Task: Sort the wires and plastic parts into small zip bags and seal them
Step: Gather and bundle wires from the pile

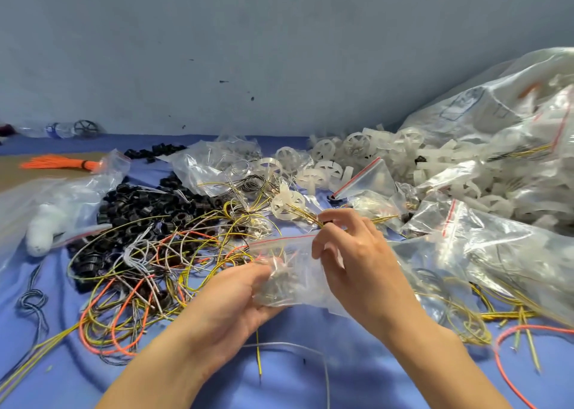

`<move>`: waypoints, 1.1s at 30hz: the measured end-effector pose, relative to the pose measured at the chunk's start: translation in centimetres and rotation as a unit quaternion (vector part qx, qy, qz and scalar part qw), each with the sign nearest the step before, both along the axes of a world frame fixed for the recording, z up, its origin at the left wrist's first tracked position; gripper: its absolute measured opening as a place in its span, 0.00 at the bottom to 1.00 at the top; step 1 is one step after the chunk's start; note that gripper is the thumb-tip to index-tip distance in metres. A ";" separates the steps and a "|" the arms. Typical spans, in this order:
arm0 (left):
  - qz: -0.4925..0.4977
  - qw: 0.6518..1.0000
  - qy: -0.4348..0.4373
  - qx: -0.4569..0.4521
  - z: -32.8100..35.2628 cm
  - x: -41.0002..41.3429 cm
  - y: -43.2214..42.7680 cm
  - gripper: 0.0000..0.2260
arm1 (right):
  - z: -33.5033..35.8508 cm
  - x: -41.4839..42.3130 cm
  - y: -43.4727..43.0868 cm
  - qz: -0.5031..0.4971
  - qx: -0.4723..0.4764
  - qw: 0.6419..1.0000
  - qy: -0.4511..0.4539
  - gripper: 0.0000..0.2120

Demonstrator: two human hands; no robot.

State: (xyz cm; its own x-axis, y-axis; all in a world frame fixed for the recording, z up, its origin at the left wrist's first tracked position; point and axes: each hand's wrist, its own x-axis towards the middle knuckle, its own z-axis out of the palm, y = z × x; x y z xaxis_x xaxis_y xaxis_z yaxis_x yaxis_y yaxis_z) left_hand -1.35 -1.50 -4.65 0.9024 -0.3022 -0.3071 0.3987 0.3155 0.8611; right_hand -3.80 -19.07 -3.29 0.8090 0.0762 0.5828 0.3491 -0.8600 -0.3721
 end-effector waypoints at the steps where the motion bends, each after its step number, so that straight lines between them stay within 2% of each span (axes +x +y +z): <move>1: -0.009 0.999 -0.023 0.024 -0.2 0.0 -0.3 0.11 | 0.0 0.0 0.0 -0.004 0.006 1.000 -0.008 0.09; 5: -0.126 0.983 -0.118 0.066 -0.1 -0.1 -1.2 0.11 | -0.1 -0.2 0.7 0.003 -0.011 0.999 -0.036 0.07; 7: -0.183 0.963 -0.169 0.099 -0.1 -0.1 -1.9 0.06 | -0.2 -0.5 1.7 0.009 -0.030 0.999 -0.040 0.05; 8: -0.196 0.948 -0.206 0.145 -0.1 -0.1 -2.1 0.06 | -0.3 -0.7 2.1 0.015 -0.040 0.998 -0.037 0.05; 10: -0.205 0.887 -0.304 0.280 0.1 0.1 -2.4 0.15 | -0.5 -0.9 2.8 0.033 -0.052 0.998 -0.029 0.07; 11: -0.208 0.871 -0.330 0.298 0.0 0.2 -2.4 0.18 | -0.7 -0.9 3.0 0.041 -0.051 0.998 -0.027 0.07; 13: -0.225 0.867 -0.343 0.282 -0.3 0.6 -2.7 0.19 | -0.9 -1.0 3.0 0.051 -0.038 0.998 -0.026 0.07; 16: -0.203 0.855 -0.364 0.308 -1.0 0.7 -3.2 0.15 | -1.2 -1.0 2.6 0.071 -0.024 0.997 -0.017 0.07; 19: -0.218 0.862 -0.332 0.317 -2.2 0.9 -3.8 0.16 | -1.3 -1.1 2.2 0.092 -0.018 0.996 -0.013 0.07; 22: -0.193 0.801 -0.379 0.421 -3.1 1.1 -4.2 0.17 | -1.2 -1.0 1.9 0.100 -0.005 0.995 -0.018 0.06; 24: -0.194 0.786 -0.403 0.426 -3.1 1.6 -4.6 0.17 | -1.2 -0.9 1.7 0.098 0.002 0.995 -0.016 0.07; 26: -0.213 0.749 -0.420 0.466 -2.1 1.9 -5.0 0.17 | -1.2 -0.8 1.4 0.090 0.012 0.996 -0.015 0.08; 27: -0.222 0.749 -0.413 0.469 -1.7 2.3 -5.0 0.15 | -1.2 -0.8 1.2 0.084 0.023 0.996 -0.015 0.08; 28: -0.229 0.781 -0.385 0.435 -1.1 2.8 -4.6 0.12 | -1.2 -0.6 1.0 0.075 0.035 0.996 -0.014 0.09; 30: -0.231 0.876 -0.284 0.315 -0.2 3.4 -3.5 0.10 | -1.3 -0.3 0.6 0.053 0.056 0.997 -0.009 0.10; 32: -0.145 0.937 -0.206 0.242 -0.1 4.5 -1.9 0.08 | -1.5 0.0 0.3 0.035 0.060 0.998 -0.002 0.07; 33: -0.073 0.948 -0.197 0.241 -0.2 5.2 -1.4 0.08 | -1.7 0.1 0.2 0.030 0.059 0.998 0.002 0.06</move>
State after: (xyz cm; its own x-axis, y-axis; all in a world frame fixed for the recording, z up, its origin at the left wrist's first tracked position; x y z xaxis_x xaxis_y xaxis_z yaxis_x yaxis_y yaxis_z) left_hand 3.83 -2.86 -4.87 0.9350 -0.3431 -0.0899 0.0265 -0.1852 0.9823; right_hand -3.68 -18.89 -4.94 0.8077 0.0554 0.5870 0.3966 -0.7877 -0.4715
